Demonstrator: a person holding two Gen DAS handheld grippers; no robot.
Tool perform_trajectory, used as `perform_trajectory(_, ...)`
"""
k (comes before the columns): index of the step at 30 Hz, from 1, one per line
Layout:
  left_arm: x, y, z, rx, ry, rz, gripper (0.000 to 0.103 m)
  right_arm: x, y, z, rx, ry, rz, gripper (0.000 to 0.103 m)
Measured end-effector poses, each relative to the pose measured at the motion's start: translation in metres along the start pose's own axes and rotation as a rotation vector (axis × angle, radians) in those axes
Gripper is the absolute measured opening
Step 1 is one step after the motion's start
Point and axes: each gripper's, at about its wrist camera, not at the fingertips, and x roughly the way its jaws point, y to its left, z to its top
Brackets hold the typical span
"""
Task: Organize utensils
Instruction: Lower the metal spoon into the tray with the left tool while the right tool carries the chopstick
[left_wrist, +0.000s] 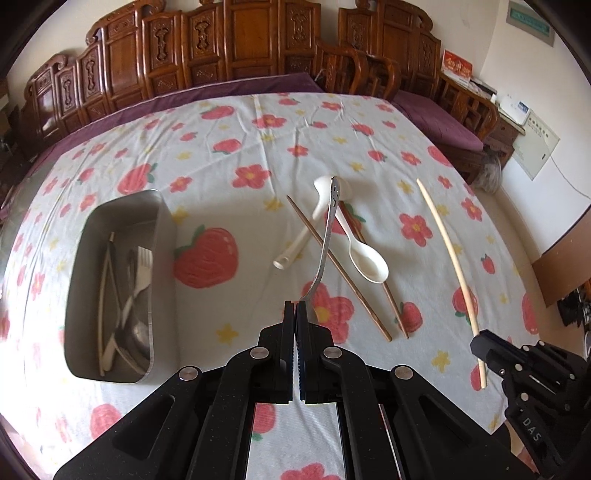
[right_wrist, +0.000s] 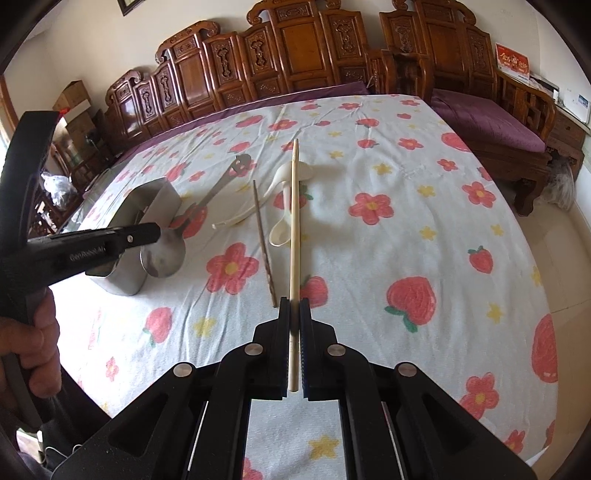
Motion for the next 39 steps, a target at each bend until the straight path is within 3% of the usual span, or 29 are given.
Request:
perform_trajectory(20,-0.046,0.078,-0.015,-0.070,-0.061,0.001,0.000,0.010,0.046,0.003,-0.073,0.013,0.010,0.006)
perform_trajectory(28,-0.059,0.133,-0.015,-0.140,-0.099,0.027,0.000,0.021,0.100,0.029,-0.133,0.018,0.056,0.006)
perform_trajectory(39,-0.043,0.181,-0.023,-0.209,-0.087,0.034,0.000,0.050,0.174,0.043,-0.244,0.050,0.105,0.006)
